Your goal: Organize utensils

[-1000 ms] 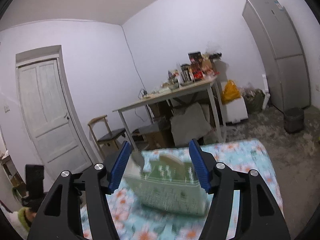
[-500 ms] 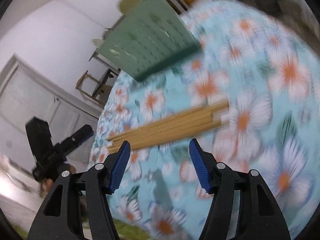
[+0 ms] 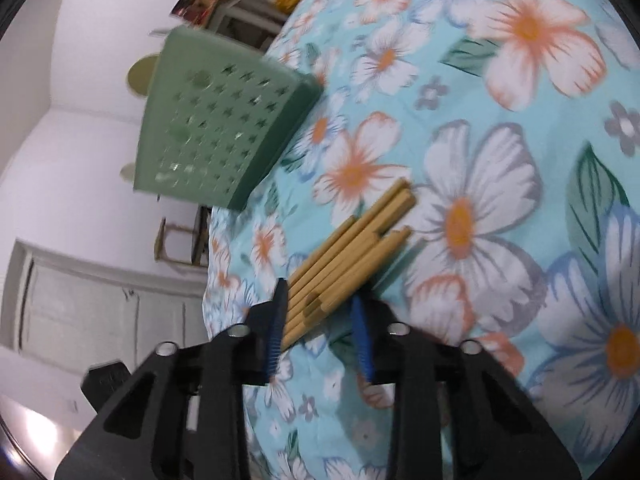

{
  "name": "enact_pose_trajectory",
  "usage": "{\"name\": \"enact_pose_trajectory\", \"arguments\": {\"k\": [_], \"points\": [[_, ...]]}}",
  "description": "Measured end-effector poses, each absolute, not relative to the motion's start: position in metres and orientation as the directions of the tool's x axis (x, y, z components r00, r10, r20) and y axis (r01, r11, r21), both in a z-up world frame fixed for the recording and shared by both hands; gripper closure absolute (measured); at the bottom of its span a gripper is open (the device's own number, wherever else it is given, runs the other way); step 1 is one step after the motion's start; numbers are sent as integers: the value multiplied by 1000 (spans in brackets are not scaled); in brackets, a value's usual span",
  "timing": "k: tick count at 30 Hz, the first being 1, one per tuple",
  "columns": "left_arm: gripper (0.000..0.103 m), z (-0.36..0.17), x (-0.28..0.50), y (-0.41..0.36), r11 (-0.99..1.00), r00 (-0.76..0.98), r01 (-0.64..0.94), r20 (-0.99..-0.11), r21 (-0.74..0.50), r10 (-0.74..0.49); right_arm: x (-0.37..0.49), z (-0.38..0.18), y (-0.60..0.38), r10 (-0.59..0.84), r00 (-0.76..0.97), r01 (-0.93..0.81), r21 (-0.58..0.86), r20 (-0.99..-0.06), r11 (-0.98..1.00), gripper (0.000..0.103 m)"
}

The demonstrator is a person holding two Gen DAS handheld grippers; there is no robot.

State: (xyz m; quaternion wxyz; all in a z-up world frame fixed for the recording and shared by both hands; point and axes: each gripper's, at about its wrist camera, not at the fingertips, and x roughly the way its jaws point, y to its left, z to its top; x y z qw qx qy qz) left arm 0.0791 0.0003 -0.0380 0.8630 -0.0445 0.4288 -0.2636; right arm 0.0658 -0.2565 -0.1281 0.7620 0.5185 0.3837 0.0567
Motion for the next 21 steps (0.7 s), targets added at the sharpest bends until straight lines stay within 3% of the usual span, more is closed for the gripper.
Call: {"name": "enact_pose_trajectory", "arguments": {"k": [4, 21], "points": [[14, -39, 82, 0, 844, 467, 433, -721, -318, -511, 61, -136, -262, 482, 711, 348, 852, -511, 390, 88], [14, -33, 90, -8, 843, 472, 442, -718, -308, -511, 52, -136, -255, 514, 701, 334, 864, -495, 376, 87]]}}
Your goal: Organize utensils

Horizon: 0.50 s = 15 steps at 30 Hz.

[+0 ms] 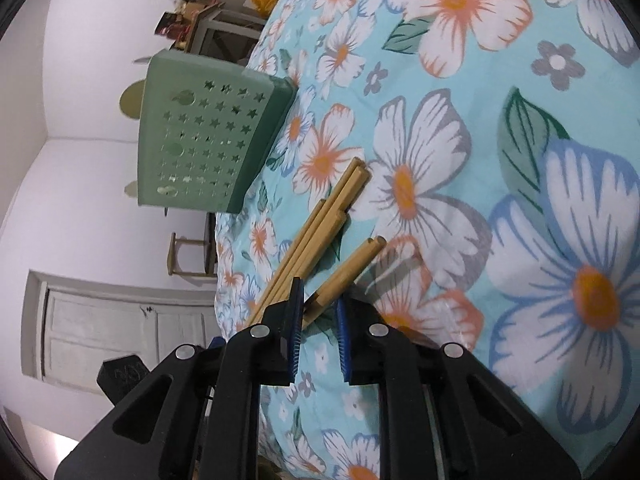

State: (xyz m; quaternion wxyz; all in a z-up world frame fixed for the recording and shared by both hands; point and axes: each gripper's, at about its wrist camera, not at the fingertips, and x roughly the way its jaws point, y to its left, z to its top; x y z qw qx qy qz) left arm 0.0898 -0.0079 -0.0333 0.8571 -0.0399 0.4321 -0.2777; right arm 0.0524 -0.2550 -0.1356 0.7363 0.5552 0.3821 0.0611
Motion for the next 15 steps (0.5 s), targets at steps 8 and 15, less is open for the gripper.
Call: {"name": "enact_pose_trajectory", "arguments": {"k": [8, 15], "points": [[14, -34, 87, -15, 862, 483, 410, -731, -298, -482, 58, -135, -258, 571, 661, 295, 868, -487, 398, 86], [14, -30, 90, -21, 871, 495, 395, -731, -293, -470, 72, -130, -259, 675, 575, 217, 882, -461, 418, 87]]}}
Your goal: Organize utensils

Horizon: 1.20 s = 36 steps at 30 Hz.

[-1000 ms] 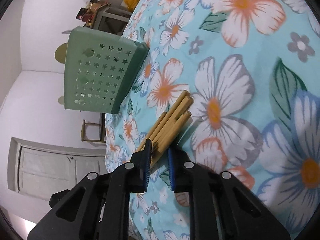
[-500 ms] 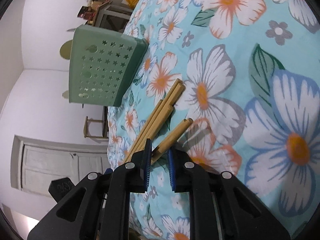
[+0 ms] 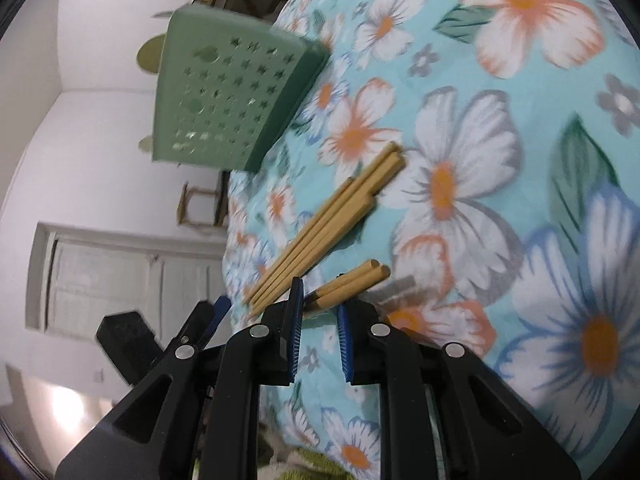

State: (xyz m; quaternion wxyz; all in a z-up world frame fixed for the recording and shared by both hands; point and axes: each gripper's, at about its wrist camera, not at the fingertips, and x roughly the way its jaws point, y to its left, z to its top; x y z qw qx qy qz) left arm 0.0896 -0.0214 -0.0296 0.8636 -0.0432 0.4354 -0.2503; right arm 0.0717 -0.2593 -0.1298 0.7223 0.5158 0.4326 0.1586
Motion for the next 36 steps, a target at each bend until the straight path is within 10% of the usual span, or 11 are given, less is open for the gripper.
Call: {"name": "enact_pose_trajectory", "arguments": {"k": [11, 20, 36], "points": [[14, -30, 91, -22, 894, 502, 353, -751, -276, -430, 116, -94, -289, 663, 505, 103, 802, -552, 589, 85], [15, -12, 86, -31, 872, 564, 441, -690, -214, -454, 81, -80, -303, 701, 574, 30, 866, -423, 498, 93], [77, -23, 84, -131, 430, 204, 898, -770, -99, -604, 37, -79, -314, 755, 532, -7, 890, -383, 456, 95]]}}
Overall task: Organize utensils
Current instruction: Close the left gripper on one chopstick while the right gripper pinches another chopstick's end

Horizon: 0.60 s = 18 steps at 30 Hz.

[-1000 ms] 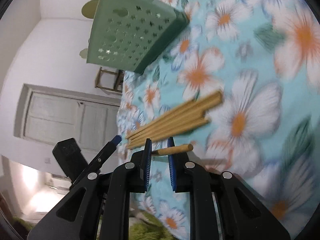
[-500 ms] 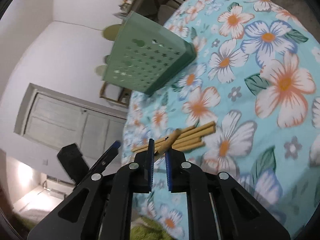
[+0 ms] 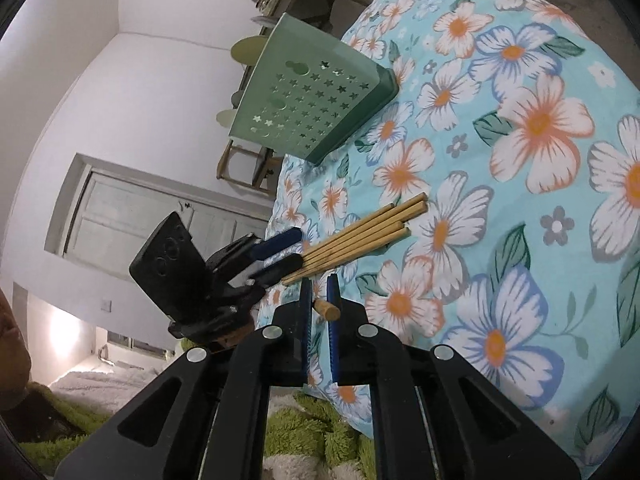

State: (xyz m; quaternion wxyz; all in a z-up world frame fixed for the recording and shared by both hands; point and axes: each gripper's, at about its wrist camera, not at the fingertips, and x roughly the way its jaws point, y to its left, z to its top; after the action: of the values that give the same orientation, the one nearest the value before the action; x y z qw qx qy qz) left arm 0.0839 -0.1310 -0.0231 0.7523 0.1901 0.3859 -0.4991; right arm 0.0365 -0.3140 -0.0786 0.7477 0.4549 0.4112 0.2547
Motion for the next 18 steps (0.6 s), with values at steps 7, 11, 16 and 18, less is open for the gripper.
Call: {"name": "enact_pose_trajectory", "arguments": {"k": [7, 11, 16, 18], "points": [[89, -47, 86, -163, 293, 127, 955, -841, -39, -526, 22, -97, -321, 744, 552, 41, 904, -376, 426, 93], [89, -48, 87, -171, 254, 123, 967, -850, -13, -512, 18, -106, -322, 744, 557, 63, 912, -369, 404, 93], [87, -51, 87, -182, 219, 120, 976, -856, 9, -502, 19, -106, -323, 745, 558, 66, 914, -366, 400, 92], [87, -52, 85, -186, 207, 125, 978, -857, 22, -499, 19, -107, -324, 744, 559, 66, 914, -366, 400, 92]]}}
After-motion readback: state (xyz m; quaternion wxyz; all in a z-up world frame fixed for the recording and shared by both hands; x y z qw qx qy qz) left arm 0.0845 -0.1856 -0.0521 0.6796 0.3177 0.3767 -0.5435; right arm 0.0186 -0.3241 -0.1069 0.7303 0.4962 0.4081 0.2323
